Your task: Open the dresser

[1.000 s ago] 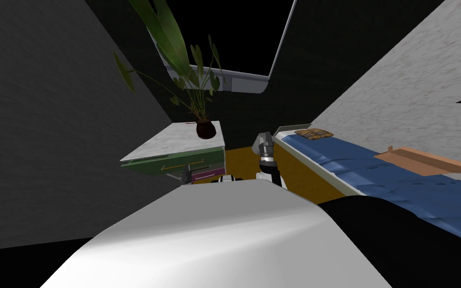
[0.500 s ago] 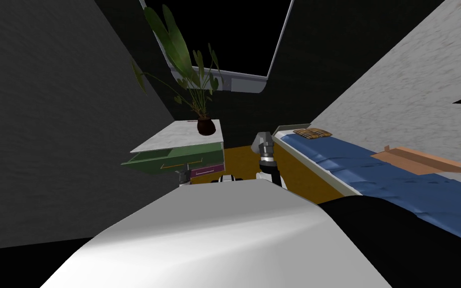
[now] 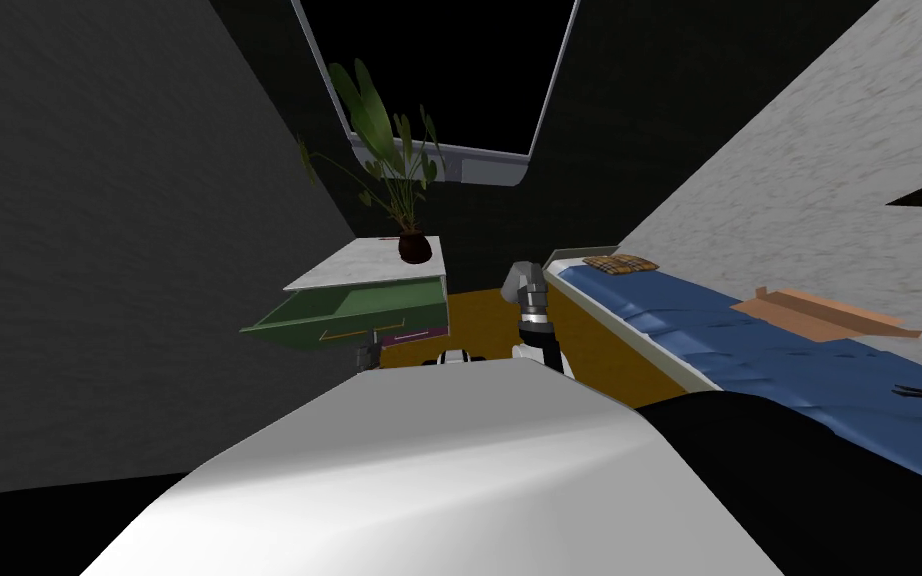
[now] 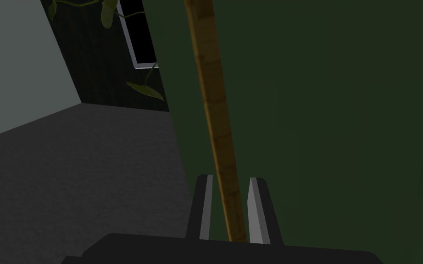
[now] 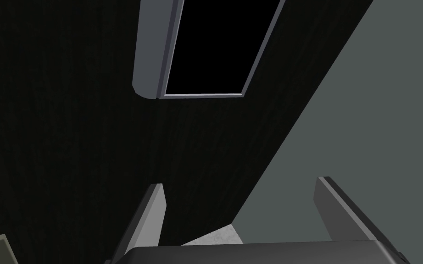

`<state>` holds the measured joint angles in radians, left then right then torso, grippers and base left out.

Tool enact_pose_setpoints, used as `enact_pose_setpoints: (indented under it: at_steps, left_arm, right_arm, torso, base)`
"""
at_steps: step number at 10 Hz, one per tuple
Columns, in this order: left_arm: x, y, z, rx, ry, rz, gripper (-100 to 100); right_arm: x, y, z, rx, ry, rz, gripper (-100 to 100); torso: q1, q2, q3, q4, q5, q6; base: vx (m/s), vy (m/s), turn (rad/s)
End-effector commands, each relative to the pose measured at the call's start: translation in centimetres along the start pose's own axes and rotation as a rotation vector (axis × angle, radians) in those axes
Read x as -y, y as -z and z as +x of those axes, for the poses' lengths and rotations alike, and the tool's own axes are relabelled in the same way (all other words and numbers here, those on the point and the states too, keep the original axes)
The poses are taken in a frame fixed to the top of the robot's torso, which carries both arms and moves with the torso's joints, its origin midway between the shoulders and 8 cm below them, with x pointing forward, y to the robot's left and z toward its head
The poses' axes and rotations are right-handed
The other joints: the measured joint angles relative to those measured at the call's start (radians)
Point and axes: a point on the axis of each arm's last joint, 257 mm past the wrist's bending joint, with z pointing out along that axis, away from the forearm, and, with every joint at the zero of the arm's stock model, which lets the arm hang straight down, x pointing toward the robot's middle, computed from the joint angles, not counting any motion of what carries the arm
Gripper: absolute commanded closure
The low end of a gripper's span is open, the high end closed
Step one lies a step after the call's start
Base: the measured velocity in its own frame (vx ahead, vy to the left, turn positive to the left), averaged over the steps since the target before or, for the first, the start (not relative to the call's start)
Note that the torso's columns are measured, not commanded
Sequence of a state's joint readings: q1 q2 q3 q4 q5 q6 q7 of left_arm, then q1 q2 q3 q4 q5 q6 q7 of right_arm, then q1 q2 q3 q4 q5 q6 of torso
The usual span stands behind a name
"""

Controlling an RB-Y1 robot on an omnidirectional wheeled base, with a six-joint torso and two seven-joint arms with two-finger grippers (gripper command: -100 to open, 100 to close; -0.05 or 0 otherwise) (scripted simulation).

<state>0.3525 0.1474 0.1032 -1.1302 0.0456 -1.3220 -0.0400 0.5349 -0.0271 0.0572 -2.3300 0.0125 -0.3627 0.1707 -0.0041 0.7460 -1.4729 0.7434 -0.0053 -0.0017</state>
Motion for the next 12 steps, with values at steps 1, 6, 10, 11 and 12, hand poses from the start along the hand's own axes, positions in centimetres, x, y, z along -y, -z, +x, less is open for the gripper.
enact_pose_setpoints:
  at_steps: [1,6,10,11,12]
  left_arm:
    - [1.3,0.0,-0.5,-0.003,0.000,0.038,100]
    - [0.8,-3.4,-3.2,-0.006,0.011,0.005,-100]
    - [1.4,-6.0,-5.1,-0.009,0.021,0.006,-100]
    - [0.5,-4.8,-4.3,-0.010,0.023,-0.022,-100]
    - [0.3,-4.7,-4.4,-0.010,0.025,-0.033,0]
  right_arm:
    - [0.0,0.0,0.0,0.000,0.000,0.000,0]
    - [0.0,0.0,0.0,0.000,0.000,0.000,0]
    - [0.0,0.0,0.0,0.000,0.000,0.000,0]
    - [0.0,0.0,0.0,0.000,0.000,0.000,0]
    - [0.0,0.0,0.0,0.000,0.000,0.000,0]
  torso:
    - [-0.001,0.000,0.000,0.001,-0.001,0.000]
    - [0.006,-0.011,-0.006,-0.006,0.005,0.001]
    - [-0.001,0.001,0.001,0.002,-0.002,-0.001]
    - [-0.003,0.002,0.001,0.003,-0.004,-0.001]
    - [-0.002,0.000,0.000,0.001,-0.002,0.001]
  base:
    - [-0.185,-0.051,0.028]
    - [-0.037,-0.056,0.012]
    - [-0.033,-0.050,0.010]
    - [-0.010,-0.019,0.008]
    - [0.000,0.000,0.000]
